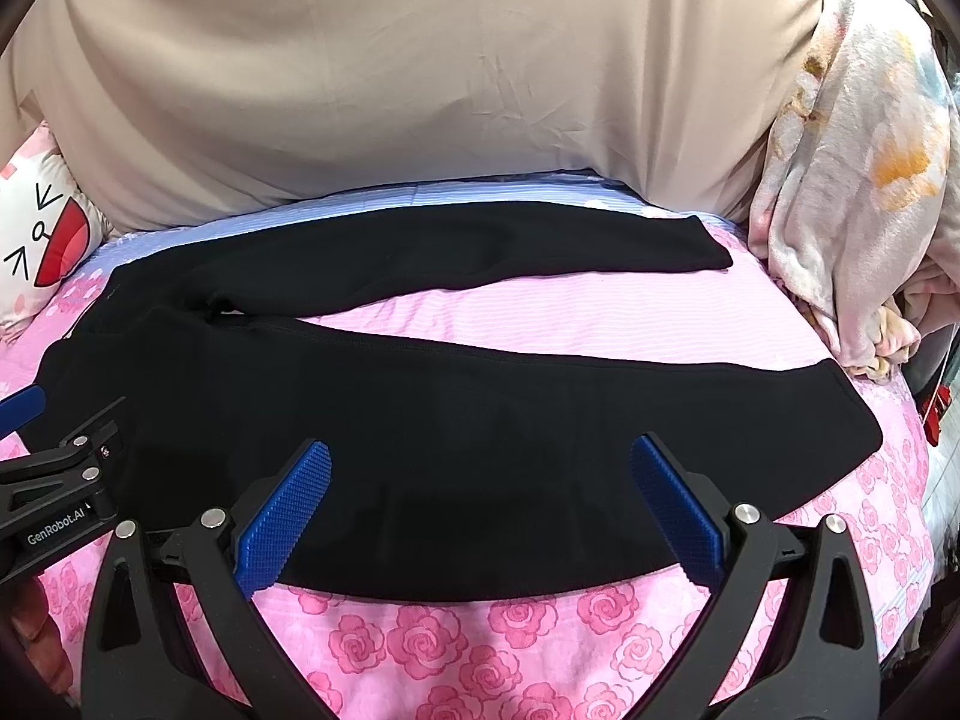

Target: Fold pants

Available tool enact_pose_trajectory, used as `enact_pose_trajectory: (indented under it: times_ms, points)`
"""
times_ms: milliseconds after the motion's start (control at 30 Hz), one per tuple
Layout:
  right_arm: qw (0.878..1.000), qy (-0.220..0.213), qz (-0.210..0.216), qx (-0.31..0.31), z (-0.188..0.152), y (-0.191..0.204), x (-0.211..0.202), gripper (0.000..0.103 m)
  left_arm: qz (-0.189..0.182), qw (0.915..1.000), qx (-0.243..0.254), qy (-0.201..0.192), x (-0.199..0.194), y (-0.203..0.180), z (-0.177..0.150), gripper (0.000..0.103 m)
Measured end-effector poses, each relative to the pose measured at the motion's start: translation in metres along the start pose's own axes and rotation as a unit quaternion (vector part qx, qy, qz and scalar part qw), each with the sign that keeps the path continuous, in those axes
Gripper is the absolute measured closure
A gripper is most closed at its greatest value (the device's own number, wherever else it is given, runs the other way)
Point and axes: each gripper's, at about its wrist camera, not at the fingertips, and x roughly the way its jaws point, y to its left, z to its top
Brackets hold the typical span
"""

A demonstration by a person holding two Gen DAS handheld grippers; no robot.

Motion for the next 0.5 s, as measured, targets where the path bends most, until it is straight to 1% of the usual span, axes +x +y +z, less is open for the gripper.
enact_pose_trajectory:
  times_ms: [100,167,233,300,333,400,433,500]
  points:
    - [1.0,-0.001,0.006,0.002,0.002,-0.002,0.002,0.005,-0.002,1.0,0.002,-0.001,0.002,0.001,0.002,0.006]
    - [0.999,0.0,0.031,0.012,0.008,-0.013,0.009,0.005,-0.008,1.0,0.001,-0.002,0.006,0.007,0.009,0.006]
    - [0.998,0.013,0.055,0.025,0.02,-0.033,0.023,0.005,-0.036,0.9994,-0.004,0.003,0.015,0.024,0.024,0.006]
    - [0.996,0.014,0.073,0.043,0.04,-0.07,0.044,0.005,-0.061,0.9979,-0.019,0.01,0.03,0.047,0.043,0.006]
    - [0.996,0.012,0.073,0.05,0.051,-0.089,0.055,0.005,-0.058,0.9976,-0.033,0.015,0.044,0.067,0.058,0.006]
    - [0.996,0.014,0.06,0.064,0.08,-0.134,0.089,0.005,-0.038,0.9981,-0.047,0.015,0.066,0.092,0.078,0.006]
    - [0.996,0.023,0.044,0.072,0.099,-0.16,0.113,0.005,-0.01,0.9985,-0.051,0.016,0.084,0.108,0.092,0.006]
    - [0.996,0.036,0.02,0.076,0.122,-0.192,0.147,0.005,0.039,0.9978,-0.046,0.026,0.122,0.141,0.113,0.006]
